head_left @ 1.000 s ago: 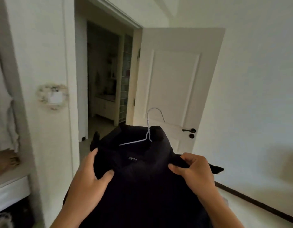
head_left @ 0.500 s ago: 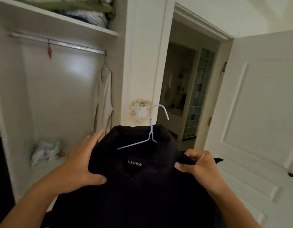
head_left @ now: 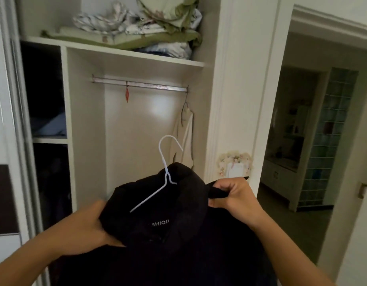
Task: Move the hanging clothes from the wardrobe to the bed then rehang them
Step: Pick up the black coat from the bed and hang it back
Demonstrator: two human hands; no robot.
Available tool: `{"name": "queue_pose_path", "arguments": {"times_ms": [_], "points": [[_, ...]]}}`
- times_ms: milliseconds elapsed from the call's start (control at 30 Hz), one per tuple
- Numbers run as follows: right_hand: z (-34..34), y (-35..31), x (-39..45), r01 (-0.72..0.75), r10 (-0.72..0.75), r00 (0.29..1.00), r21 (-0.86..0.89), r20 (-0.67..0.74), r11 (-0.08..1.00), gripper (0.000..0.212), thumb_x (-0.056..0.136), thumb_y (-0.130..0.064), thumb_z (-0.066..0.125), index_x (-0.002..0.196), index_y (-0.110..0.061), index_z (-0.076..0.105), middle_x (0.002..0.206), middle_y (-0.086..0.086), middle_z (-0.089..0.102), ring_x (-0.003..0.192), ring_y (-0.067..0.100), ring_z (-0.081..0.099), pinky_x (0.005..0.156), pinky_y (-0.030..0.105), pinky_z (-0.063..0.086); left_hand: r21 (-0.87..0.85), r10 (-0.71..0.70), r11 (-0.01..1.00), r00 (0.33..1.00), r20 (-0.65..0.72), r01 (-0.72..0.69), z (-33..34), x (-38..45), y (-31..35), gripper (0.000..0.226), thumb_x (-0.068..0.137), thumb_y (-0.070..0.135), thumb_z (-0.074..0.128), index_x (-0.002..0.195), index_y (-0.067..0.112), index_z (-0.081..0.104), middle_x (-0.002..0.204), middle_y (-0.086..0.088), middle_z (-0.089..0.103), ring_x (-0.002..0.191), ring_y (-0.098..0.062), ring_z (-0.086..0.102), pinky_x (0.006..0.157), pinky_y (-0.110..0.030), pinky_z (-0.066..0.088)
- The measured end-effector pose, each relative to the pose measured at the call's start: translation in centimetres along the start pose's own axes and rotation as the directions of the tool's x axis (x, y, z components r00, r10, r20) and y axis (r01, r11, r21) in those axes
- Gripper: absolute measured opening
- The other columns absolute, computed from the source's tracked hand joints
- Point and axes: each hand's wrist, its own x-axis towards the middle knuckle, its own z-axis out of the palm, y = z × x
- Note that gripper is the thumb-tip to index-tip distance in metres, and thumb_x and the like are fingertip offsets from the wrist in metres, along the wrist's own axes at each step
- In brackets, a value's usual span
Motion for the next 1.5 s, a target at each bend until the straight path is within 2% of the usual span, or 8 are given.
{"name": "queue_pose_path", "arguments": {"times_ms": [133,367,533,667,867,1100,1300,1500], "points": [[2.8,0.2,5.2,0.043,-0.039,0.994,0.040,-0.097,0.998,0.014,0.068,0.008,0.079,0.065,-0.003,0.069,0.067,0.013,0.069,0.061,0.021,0.064,0.061,0.037,0.051,-0.055,-0.062,0.997,0.998,0.009,0.063,-2.7,1.7,0.3,0.046,0.068,0.011,0.087,0.101,0.035,0.066,0.094,0.019,0.073,0.091,0.002,0.067,0.074,-0.011,0.051],[8.9,-1.5,12.3,-0.002,-0.038,0.961,-0.145,-0.272,0.989,0.027,0.083,0.000,0.067,0.088,-0.025,0.077,0.079,-0.015,0.072,0.076,0.001,0.065,0.072,0.019,0.049,-0.263,-0.145,0.960,0.976,-0.165,0.098,-7.3,5.4,-0.4,0.038,0.069,0.000,0.081,0.097,0.022,0.073,0.088,0.004,0.076,0.084,-0.013,0.071,0.083,-0.030,0.052],[12.2,-4.8,12.8,-0.112,0.005,0.914,-0.240,-0.405,0.964,0.034,0.091,-0.001,0.052,0.109,-0.023,0.070,0.106,-0.011,0.071,0.093,0.003,0.064,0.082,0.016,0.048,-0.395,-0.224,0.912,0.941,-0.252,0.111,-9.6,8.2,-1.8,0.030,0.066,-0.001,0.082,0.087,0.019,0.073,0.080,0.001,0.075,0.085,-0.021,0.070,0.074,-0.032,0.052],[15.7,-9.8,9.2,-0.090,0.066,0.938,-0.055,-0.340,0.994,0.009,0.086,-0.032,0.069,0.092,-0.031,0.063,0.077,-0.010,0.069,0.070,0.008,0.069,0.070,0.036,0.059,-0.550,-0.281,0.832,0.911,-0.301,0.075,-10.6,9.8,-2.1,0.025,0.069,0.000,0.080,0.082,0.018,0.067,0.081,-0.003,0.071,0.074,-0.020,0.066,0.058,-0.026,0.046],[18.0,-16.3,8.4,-0.228,0.230,0.973,-0.172,-0.003,0.958,0.062,0.057,-0.081,0.067,0.092,-0.030,0.057,0.089,-0.009,0.070,0.079,0.007,0.070,0.073,0.036,0.061,-0.566,-0.292,0.825,0.852,-0.435,-0.006,-10.1,13.3,-1.0,0.011,0.069,0.009,0.078,0.075,0.006,0.070,0.074,-0.011,0.071,0.070,-0.027,0.068,0.067,-0.037,0.057],[15.3,-14.9,15.5,-0.301,0.402,0.848,-0.311,0.346,0.902,0.045,0.072,-0.018,0.085,0.112,-0.015,0.066,0.109,0.002,0.071,0.103,0.020,0.068,0.087,0.042,0.059,-0.536,-0.225,0.842,0.865,-0.449,-0.059,-10.1,19.3,-0.3,0.018,0.060,0.020,0.074,0.075,0.012,0.070,0.075,-0.009,0.071,0.073,-0.031,0.069,0.074,-0.049,0.059],[15.3,-11.6,20.0,-0.363,0.402,0.909,-0.265,0.110,0.893,0.024,0.067,0.000,0.070,0.087,-0.005,0.058,0.077,0.010,0.062,0.072,0.026,0.067,0.053,0.028,0.053,-0.549,-0.217,0.829,0.841,-0.496,-0.109,-10.1,24.6,0.7,0.012,0.072,0.010,0.069,0.082,0.006,0.064,0.081,-0.013,0.068,0.076,-0.031,0.066,0.076,-0.048,0.059],[13.2,-7.5,24.0,-0.291,0.289,0.957,-0.134,-0.036,0.947,0.048,0.048,-0.015,0.064,0.092,0.005,0.059,0.077,0.014,0.057,0.071,0.027,0.059,0.062,0.038,0.045,-0.615,-0.240,0.777,0.839,-0.489,-0.136,-10.2,30.4,2.9,0.014,0.078,0.001,0.064,0.070,0.006,0.053,0.071,-0.008,0.055,0.065,-0.024,0.053,0.060,-0.029,0.045]]}}
